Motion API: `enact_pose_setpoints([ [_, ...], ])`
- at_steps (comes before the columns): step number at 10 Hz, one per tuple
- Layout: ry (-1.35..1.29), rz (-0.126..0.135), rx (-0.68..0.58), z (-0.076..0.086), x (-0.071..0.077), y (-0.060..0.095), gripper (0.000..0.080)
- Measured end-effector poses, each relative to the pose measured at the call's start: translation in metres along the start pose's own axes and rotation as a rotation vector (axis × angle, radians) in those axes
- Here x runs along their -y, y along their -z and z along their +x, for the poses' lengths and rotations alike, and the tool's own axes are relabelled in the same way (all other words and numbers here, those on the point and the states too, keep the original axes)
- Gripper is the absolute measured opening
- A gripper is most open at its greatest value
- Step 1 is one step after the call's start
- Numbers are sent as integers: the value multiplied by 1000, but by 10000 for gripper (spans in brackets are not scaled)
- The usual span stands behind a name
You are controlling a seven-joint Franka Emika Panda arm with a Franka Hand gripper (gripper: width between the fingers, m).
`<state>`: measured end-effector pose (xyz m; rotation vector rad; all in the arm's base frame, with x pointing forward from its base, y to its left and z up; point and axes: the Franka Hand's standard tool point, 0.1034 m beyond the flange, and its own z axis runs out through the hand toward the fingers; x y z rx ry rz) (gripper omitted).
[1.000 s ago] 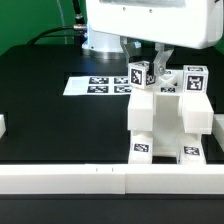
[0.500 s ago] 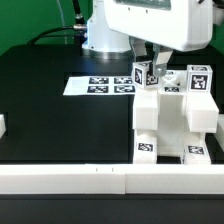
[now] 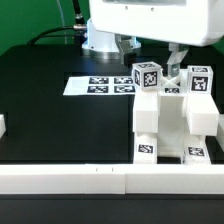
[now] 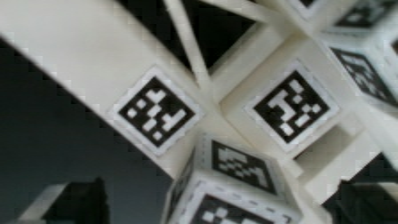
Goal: Assemble chair
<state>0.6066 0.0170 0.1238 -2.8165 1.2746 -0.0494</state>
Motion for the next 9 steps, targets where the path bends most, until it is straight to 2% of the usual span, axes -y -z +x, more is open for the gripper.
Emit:
enact_pose_setpoints([
  [4,284,-2,1,0,-1,-1,648],
  [7,515,-14,-3,-1,-1,-2,648],
  [9,729,-39,-13,0,-1,-2,648],
])
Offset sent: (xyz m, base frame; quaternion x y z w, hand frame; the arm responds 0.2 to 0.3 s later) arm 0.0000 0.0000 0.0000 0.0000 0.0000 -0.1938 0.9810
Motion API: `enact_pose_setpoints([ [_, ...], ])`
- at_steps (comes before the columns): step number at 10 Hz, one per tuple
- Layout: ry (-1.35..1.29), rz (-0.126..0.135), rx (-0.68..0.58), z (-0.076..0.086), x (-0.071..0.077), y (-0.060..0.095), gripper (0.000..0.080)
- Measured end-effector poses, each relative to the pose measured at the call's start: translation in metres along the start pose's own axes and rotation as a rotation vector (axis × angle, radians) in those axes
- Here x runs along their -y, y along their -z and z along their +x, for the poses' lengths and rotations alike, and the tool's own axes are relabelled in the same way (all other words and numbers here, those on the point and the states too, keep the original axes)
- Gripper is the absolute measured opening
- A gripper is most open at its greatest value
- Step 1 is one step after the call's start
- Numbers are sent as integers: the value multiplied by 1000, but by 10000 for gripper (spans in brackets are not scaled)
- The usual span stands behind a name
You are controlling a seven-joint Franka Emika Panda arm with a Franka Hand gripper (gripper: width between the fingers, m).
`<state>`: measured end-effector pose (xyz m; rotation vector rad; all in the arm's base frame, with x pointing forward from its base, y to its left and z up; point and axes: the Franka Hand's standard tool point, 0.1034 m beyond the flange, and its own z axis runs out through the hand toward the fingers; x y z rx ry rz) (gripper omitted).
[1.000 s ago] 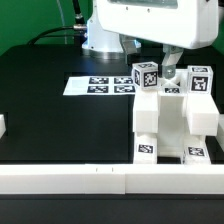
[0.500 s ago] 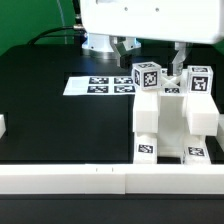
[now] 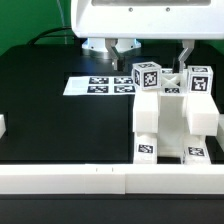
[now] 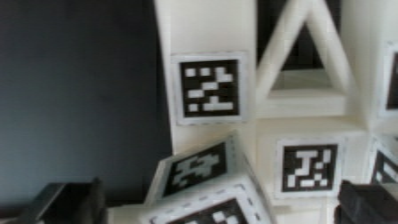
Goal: Assemble chair
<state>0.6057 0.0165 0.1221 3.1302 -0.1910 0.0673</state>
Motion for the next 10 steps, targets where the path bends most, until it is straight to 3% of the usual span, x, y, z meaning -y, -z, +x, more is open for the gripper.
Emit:
enact_pose_setpoints([
  [4,298,-6,2,0,-4,-1,648],
  [6,297,-6,2,0,-4,-1,403],
  [7,277,-6,2,0,-4,-1,403],
  [8,277,-6,1,0,-4,-1,282],
  [10,193,-4,1,0,-3,-1,282],
])
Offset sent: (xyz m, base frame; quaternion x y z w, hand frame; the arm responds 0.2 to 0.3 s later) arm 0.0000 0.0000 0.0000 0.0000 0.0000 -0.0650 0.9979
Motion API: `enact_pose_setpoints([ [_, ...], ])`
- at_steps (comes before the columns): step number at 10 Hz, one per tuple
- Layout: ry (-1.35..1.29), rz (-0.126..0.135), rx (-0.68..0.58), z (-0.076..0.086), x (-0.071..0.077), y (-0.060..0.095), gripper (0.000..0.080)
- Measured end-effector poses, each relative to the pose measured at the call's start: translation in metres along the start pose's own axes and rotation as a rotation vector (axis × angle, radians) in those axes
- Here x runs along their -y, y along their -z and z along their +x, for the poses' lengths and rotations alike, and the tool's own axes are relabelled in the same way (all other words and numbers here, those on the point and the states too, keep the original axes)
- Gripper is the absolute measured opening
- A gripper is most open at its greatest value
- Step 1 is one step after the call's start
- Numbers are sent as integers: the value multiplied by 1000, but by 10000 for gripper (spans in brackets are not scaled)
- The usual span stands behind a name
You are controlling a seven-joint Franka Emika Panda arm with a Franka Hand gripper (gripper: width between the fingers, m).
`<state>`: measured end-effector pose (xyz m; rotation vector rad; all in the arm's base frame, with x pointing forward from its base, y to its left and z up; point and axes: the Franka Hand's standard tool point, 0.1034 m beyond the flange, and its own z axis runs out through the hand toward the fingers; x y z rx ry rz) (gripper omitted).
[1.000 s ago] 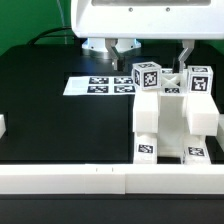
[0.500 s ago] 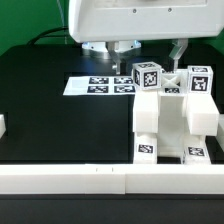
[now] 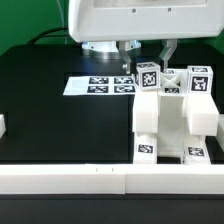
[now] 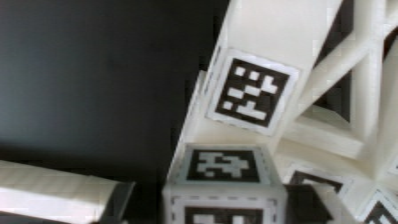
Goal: Assemble chair
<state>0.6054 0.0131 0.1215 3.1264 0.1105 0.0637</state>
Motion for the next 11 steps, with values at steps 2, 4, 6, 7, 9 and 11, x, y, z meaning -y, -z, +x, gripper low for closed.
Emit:
enact_pose_setpoints([
  [2,-202,2,0,0,2,0,282],
  [4,-378,5,1,0,3,0,282],
  [6,-557,9,2,0,4,0,282],
  [7,-615,10,3,0,5,0,282],
  [9,-814,23,7,0,7,0,284],
  [11,-990,33,13,0,11,0,284],
])
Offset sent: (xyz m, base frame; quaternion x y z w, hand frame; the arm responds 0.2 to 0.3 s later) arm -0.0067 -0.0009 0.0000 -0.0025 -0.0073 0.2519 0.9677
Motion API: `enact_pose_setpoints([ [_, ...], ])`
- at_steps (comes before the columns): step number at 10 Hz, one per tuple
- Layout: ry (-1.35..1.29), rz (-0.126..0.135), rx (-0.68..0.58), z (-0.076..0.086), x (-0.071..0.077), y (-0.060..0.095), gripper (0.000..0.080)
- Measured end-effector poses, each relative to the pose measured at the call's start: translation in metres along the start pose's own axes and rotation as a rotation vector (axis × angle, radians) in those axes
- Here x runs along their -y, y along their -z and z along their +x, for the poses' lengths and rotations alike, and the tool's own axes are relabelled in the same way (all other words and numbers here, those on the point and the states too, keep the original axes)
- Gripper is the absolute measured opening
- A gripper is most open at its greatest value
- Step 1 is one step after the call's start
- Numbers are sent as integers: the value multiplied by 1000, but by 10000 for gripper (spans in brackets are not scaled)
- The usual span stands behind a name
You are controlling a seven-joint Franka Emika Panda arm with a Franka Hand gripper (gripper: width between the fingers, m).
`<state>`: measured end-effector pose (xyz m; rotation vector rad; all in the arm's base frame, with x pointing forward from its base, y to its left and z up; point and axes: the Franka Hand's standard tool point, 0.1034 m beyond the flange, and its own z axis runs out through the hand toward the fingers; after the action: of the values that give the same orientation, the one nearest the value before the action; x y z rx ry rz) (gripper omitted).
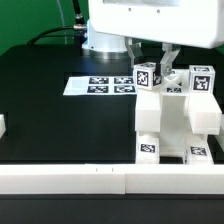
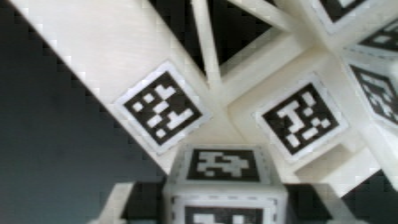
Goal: Assemble chair
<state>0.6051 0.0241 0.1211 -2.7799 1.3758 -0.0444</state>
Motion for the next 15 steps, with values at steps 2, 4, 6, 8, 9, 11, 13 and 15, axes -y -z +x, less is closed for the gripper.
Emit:
enact_pose_setpoints([
  [2,-141,2,4,-5,4,-1,284],
  [4,-264,15,6,-6,6,-1,284],
  [6,-288,17,4,-8,7,-1,284],
  [8,-267,17,5,-8,8,-1,548],
  [9,-236,17,4,-9,8,-1,548],
  [11,-62,17,2,-9,9,-1,643],
  [13,154,16,-4,-9,10,0,648],
  [15,384,11,-11,-9,10,0,649],
])
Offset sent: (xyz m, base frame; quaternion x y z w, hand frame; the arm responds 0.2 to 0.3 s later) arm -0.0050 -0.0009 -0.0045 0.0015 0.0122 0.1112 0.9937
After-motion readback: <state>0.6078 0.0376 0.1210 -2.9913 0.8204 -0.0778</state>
